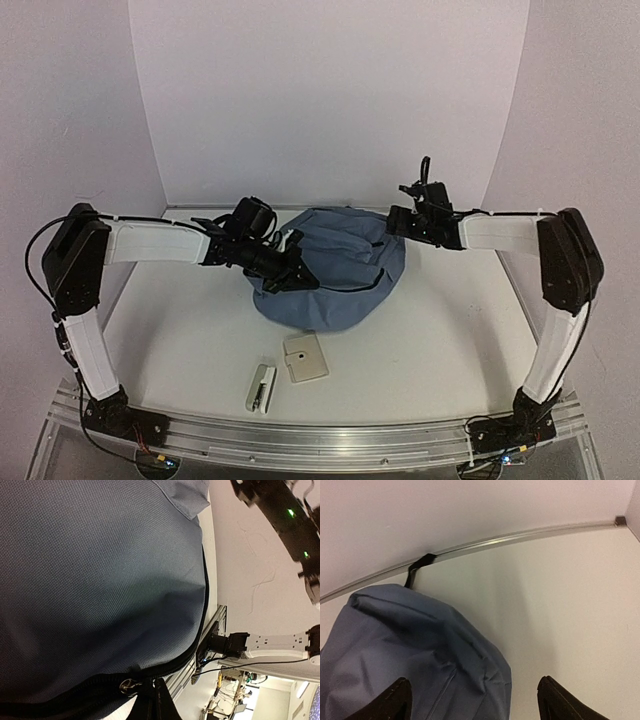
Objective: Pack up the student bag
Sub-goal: Zip the student bag at the center of the board.
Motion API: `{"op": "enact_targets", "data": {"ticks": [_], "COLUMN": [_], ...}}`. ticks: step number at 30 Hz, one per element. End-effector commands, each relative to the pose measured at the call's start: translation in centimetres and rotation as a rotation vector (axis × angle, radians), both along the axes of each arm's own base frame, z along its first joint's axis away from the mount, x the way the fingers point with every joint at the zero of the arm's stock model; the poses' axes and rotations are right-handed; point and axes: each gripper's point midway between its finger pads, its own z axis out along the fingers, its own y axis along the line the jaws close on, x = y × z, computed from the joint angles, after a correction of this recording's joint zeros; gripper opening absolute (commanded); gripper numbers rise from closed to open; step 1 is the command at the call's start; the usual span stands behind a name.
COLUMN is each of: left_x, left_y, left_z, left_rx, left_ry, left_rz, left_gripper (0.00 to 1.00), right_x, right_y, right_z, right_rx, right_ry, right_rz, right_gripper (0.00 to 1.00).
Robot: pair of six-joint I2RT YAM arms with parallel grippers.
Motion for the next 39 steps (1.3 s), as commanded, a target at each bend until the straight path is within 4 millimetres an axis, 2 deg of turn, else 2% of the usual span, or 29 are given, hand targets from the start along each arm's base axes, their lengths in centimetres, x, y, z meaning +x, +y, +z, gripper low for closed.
{"op": "enact_targets", "data": {"ticks": [1, 2, 3, 7, 10, 13, 16, 21, 26, 30, 39], "left_x": [3.1, 3.0, 2.9, 2.5, 2.2, 1.8, 1.6, 1.0, 0.7, 0.6, 0.0], "left_y": [-1.4, -1.4, -1.4, -1.3, -1.1, -1.0, -0.9, -0.9, -0.9, -0.8, -0.8], "left_z": [4.2, 4.2, 4.1, 3.9, 3.9, 3.9, 4.0, 4.1, 4.1, 4.2, 4.7], "left_rx": [-0.111, -0.11, -0.108, -0.098, -0.091, -0.092, -0.094, -0.094, -0.085, -0.08, -0.073], "left_ry": [-0.097, -0.097, -0.091, -0.077, -0.072, -0.065, -0.061, -0.057, -0.057, -0.059, -0.067], "left_rz": [0.08, 0.077, 0.071, 0.055, 0.044, 0.036, 0.032, 0.022, 0.012, 0.011, -0.008], "left_gripper": [0.0, 0.0, 0.0, 0.0, 0.0, 0.0, 0.0, 0.0, 0.0, 0.0, 0.0], "right_x": [-5.1, -6.9, -8.8, -16.1, -19.6, -22.1, -22.7, -22.5, -22.2, -22.1, -21.3], "right_y": [2.5, 3.9, 4.8, 9.0, 11.0, 12.9, 13.8, 16.0, 18.4, 19.7, 20.5], "right_z": [9.4, 9.3, 10.5, 11.3, 11.3, 10.2, 9.0, 7.2, 5.2, 3.6, 1.3], "right_rx": [0.017, 0.037, 0.06, 0.084, 0.07, 0.017, -0.037, -0.15, -0.234, -0.294, -0.47], "right_ry": [-0.187, -0.181, -0.203, -0.24, -0.271, -0.31, -0.33, -0.338, -0.323, -0.311, -0.314], "right_rz": [0.298, 0.415, 0.494, 0.761, 0.872, 0.982, 1.009, 1.031, 1.061, 1.074, 1.035], "right_gripper": [0.9, 0.9, 0.89, 0.86, 0.85, 0.78, 0.77, 0.75, 0.65, 0.6, 0.53]}}
